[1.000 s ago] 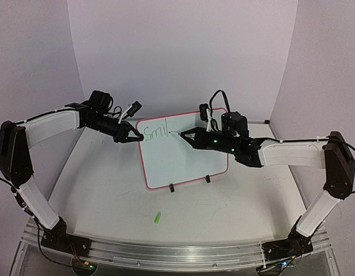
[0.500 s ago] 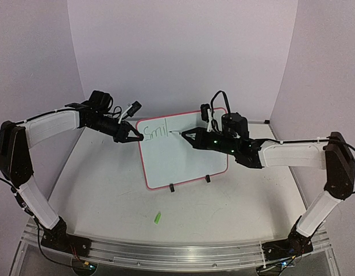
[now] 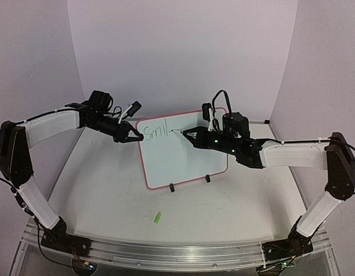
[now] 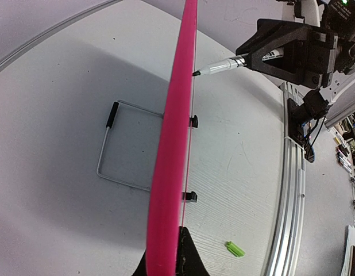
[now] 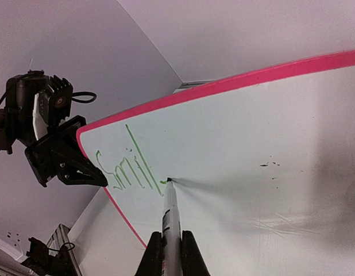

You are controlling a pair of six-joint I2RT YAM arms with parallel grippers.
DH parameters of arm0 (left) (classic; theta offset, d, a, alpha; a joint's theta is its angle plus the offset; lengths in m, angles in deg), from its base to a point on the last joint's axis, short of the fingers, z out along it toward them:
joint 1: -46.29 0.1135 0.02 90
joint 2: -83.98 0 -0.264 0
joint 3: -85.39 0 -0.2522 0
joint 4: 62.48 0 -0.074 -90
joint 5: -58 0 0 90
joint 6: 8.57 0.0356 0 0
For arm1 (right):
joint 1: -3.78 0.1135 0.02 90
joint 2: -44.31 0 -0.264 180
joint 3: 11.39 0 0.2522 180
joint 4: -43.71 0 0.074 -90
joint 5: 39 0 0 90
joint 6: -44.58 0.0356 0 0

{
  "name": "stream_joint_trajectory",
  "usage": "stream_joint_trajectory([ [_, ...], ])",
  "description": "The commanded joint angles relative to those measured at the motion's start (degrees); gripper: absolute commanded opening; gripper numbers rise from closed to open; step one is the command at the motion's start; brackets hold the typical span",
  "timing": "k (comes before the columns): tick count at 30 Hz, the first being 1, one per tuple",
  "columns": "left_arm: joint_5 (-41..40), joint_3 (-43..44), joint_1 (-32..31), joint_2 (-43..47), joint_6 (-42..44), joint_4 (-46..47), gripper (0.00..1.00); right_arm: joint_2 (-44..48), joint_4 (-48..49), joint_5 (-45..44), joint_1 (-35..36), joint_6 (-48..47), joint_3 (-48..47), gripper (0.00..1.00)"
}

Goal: Write a sentence on the whiteboard

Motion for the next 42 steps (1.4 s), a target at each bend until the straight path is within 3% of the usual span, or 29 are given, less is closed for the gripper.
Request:
stream_joint_trajectory([
  [1,-6.79,0.18,0.51,1.53,4.05,0.02,0.00,-0.32,1.81,-1.63,-0.80,-0.23,-2.61,0.00],
  [21,-6.89,0.15,0.50,1.48,4.17,-0.09,0.00,-3.27,2.03,0.56,-0.86,-0.05,-4.07,0.00],
  [42,-6.80,0.25,0.47,1.29,4.18,-0.06,0.00,-2.66,1.79,1.30,-0.79,1.68,1.21,0.00],
])
